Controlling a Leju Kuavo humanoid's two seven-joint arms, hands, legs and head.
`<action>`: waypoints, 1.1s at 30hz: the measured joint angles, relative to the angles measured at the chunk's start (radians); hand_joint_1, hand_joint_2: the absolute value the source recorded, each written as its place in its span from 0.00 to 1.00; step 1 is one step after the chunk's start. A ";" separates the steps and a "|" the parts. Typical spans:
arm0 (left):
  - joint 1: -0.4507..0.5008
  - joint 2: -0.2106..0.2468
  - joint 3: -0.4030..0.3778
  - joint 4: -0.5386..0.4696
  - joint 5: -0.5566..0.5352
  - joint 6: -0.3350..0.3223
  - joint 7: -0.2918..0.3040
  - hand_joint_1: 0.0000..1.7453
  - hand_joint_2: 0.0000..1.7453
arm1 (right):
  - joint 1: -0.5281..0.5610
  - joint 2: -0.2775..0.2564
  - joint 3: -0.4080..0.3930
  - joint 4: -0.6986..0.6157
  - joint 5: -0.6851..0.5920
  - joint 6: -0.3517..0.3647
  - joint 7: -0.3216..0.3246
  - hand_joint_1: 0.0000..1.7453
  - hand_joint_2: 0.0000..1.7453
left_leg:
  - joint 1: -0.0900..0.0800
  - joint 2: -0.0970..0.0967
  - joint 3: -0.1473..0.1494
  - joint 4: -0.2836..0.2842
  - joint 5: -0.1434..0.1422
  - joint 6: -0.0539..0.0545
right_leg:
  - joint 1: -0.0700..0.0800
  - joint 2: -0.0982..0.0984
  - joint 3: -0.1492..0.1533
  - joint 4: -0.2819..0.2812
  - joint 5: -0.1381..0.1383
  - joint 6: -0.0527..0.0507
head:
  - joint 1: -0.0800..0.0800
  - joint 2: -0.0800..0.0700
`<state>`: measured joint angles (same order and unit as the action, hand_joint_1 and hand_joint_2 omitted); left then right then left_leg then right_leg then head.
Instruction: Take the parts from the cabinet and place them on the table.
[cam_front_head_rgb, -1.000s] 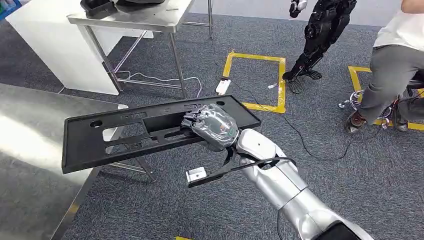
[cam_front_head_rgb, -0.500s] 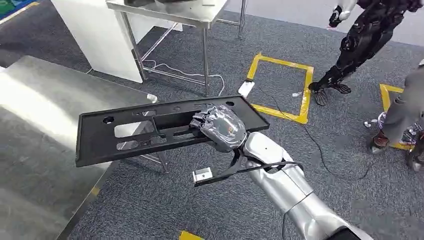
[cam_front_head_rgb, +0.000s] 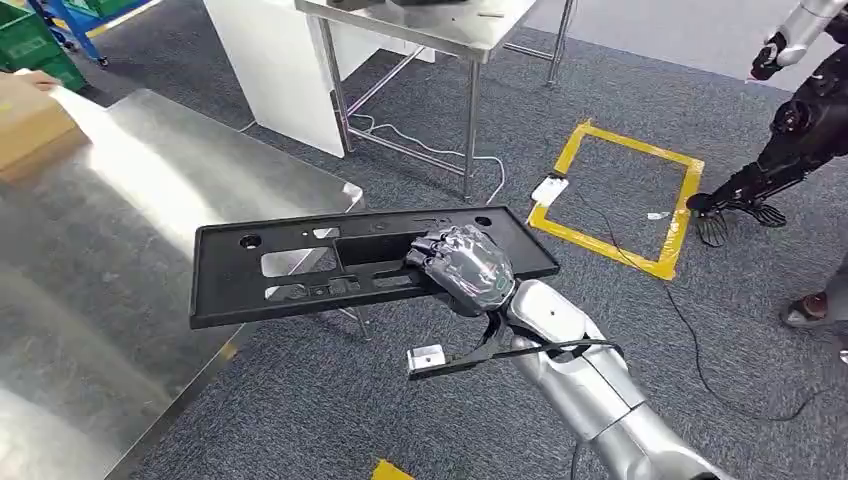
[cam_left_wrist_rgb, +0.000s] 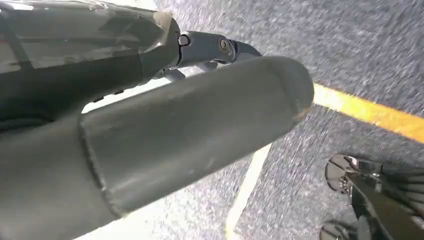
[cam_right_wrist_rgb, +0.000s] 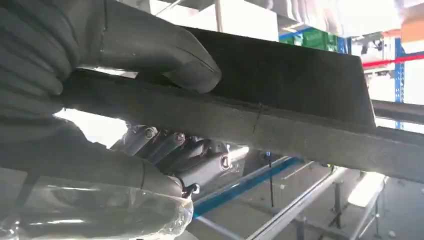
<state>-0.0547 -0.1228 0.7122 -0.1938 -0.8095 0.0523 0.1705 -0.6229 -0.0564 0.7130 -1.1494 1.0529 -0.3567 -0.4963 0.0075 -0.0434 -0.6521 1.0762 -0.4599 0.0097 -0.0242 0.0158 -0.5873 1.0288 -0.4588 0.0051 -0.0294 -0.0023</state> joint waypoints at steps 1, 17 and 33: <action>-0.002 0.000 0.000 0.000 0.000 0.000 0.000 0.00 0.00 | 0.000 0.000 -0.001 0.000 0.000 0.000 0.000 0.96 1.00 | 0.003 0.023 -0.035 0.071 -0.040 -0.004 | 0.003 -0.011 0.001 0.000 -0.003 -0.004 | -0.001 0.000; -0.032 -0.029 -0.015 0.000 -0.030 -0.010 -0.045 0.00 0.00 | -0.031 0.056 0.015 0.039 -0.029 -0.026 0.002 0.96 1.00 | -0.001 0.035 0.039 -0.068 0.041 0.046 | 0.021 -0.030 -0.059 0.171 -0.108 0.002 | 0.008 0.000; -0.026 -0.011 -0.039 0.000 -0.056 -0.026 -0.069 0.00 0.00 | 0.001 0.049 0.017 0.035 -0.018 -0.024 0.023 0.96 1.00 | 0.002 0.033 -0.089 0.187 -0.097 -0.007 | 0.012 -0.027 0.004 -0.012 0.003 -0.015 | -0.003 0.000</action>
<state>-0.0802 -0.1335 0.6737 -0.1942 -0.8656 0.0267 0.1011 -0.6222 -0.0076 0.7298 -1.1143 1.0349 -0.3811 -0.4734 0.0096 -0.0103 -0.7408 1.2631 -0.5568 0.0026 -0.0121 -0.0116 -0.5832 1.0165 -0.4556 -0.0096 -0.0320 -0.0023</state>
